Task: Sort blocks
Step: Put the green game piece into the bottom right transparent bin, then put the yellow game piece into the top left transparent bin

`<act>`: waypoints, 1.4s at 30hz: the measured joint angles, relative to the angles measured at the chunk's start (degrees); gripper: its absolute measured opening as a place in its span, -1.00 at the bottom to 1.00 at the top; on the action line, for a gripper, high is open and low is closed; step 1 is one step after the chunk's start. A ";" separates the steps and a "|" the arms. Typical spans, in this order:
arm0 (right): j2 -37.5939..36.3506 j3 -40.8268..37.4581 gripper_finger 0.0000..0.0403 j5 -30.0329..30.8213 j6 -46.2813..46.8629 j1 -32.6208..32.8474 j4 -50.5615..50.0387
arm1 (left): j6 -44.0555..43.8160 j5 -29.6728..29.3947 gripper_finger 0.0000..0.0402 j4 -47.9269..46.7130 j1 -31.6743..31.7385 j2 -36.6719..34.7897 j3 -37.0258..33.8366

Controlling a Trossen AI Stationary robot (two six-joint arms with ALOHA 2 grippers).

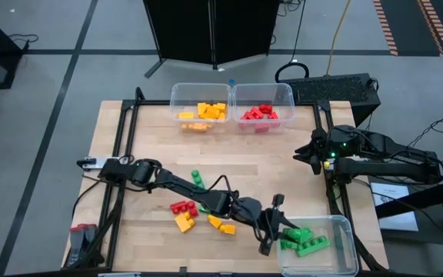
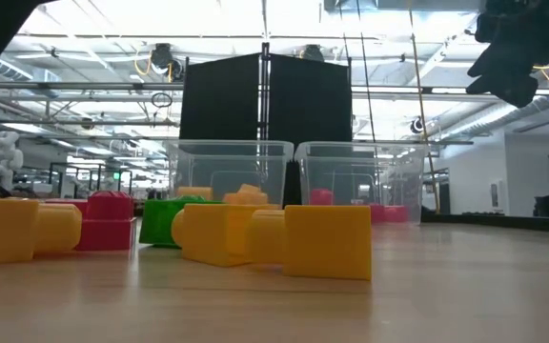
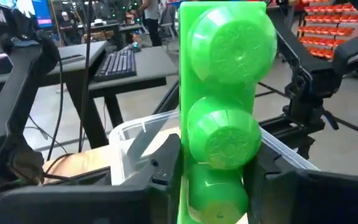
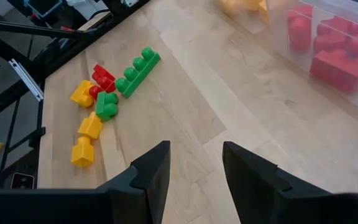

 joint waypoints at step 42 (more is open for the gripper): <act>0.02 -0.01 -0.29 0.08 1.15 0.00 0.04 | -4.71 -6.78 0.01 -63.97 -6.56 -24.31 -6.26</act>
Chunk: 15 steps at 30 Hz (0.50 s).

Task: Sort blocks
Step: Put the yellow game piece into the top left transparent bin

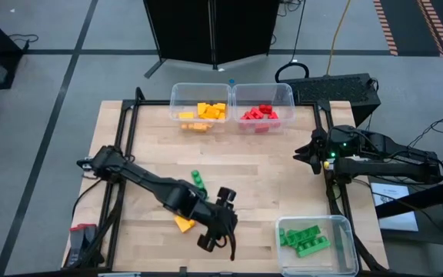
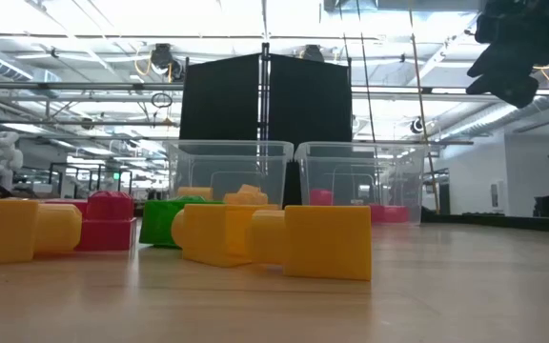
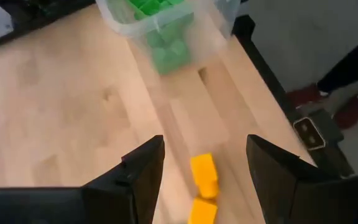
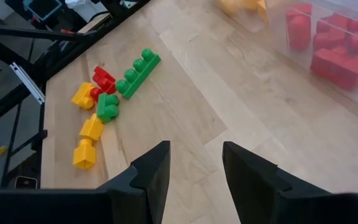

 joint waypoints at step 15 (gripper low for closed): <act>-0.02 0.01 -0.29 -0.17 0.94 0.00 0.01 | -14.44 -0.04 0.01 20.39 0.18 3.99 -17.04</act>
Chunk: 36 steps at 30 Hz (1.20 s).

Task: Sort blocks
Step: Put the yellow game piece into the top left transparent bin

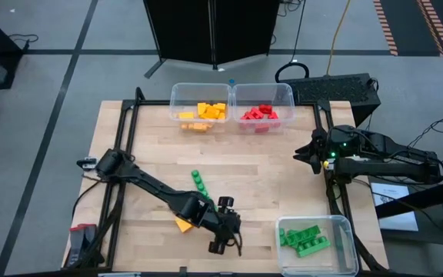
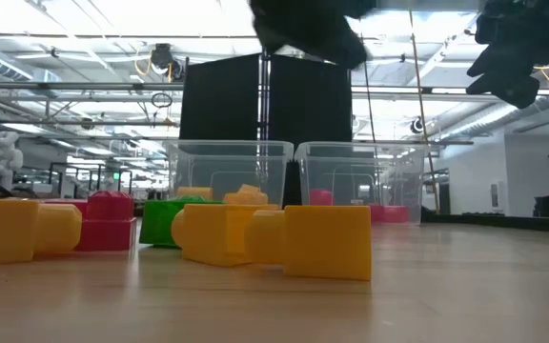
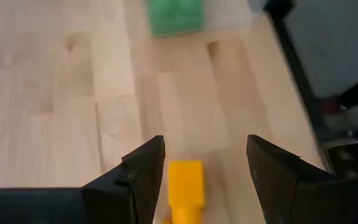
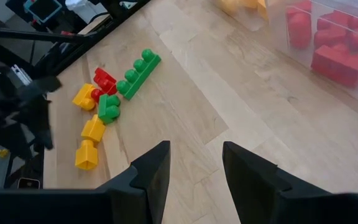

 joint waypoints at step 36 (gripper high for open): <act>0.02 0.00 -0.28 -0.40 -2.52 0.01 -0.08 | -6.42 4.62 0.00 -0.64 -0.04 12.45 0.39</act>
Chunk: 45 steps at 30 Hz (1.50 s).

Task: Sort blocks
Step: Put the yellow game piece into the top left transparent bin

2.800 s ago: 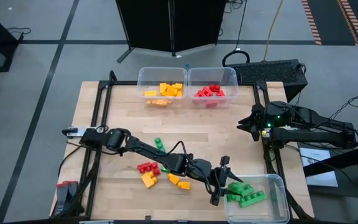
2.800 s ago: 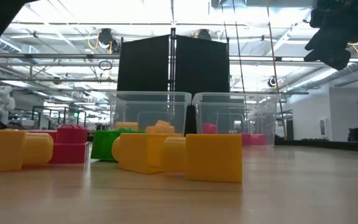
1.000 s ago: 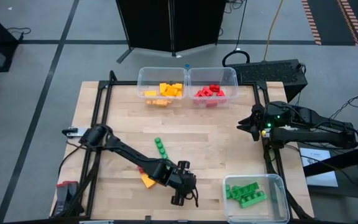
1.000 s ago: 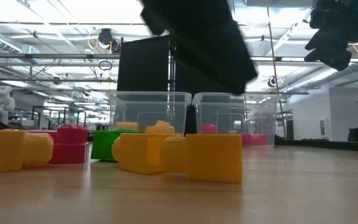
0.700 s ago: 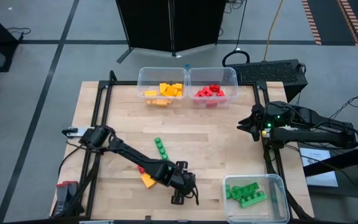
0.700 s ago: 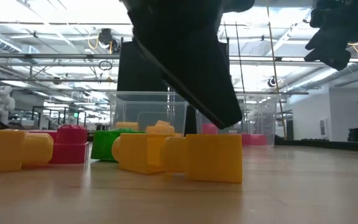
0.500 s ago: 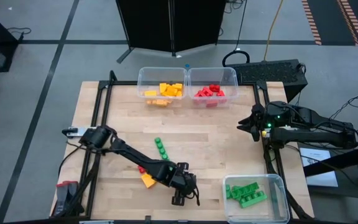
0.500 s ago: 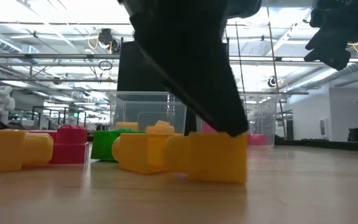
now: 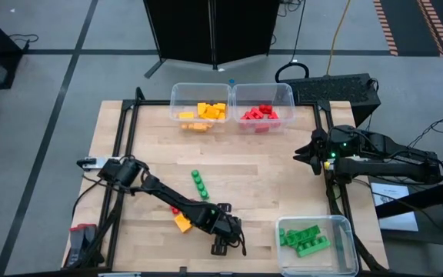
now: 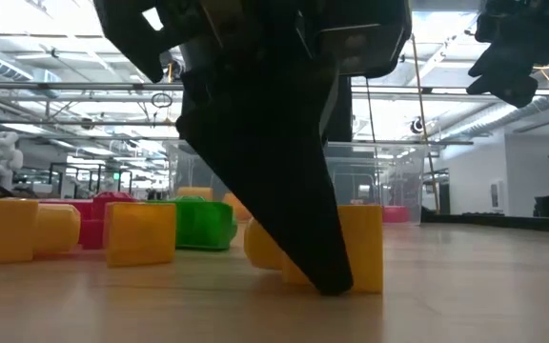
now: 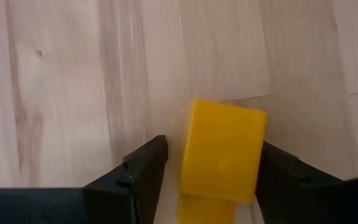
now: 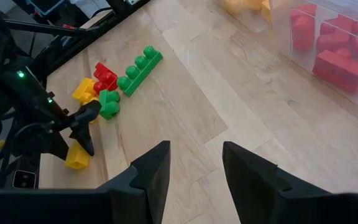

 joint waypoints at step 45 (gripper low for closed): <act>0.00 0.00 -0.29 0.13 0.98 0.01 -0.39 | 9.55 -27.19 -0.57 -26.45 46.53 -27.49 9.82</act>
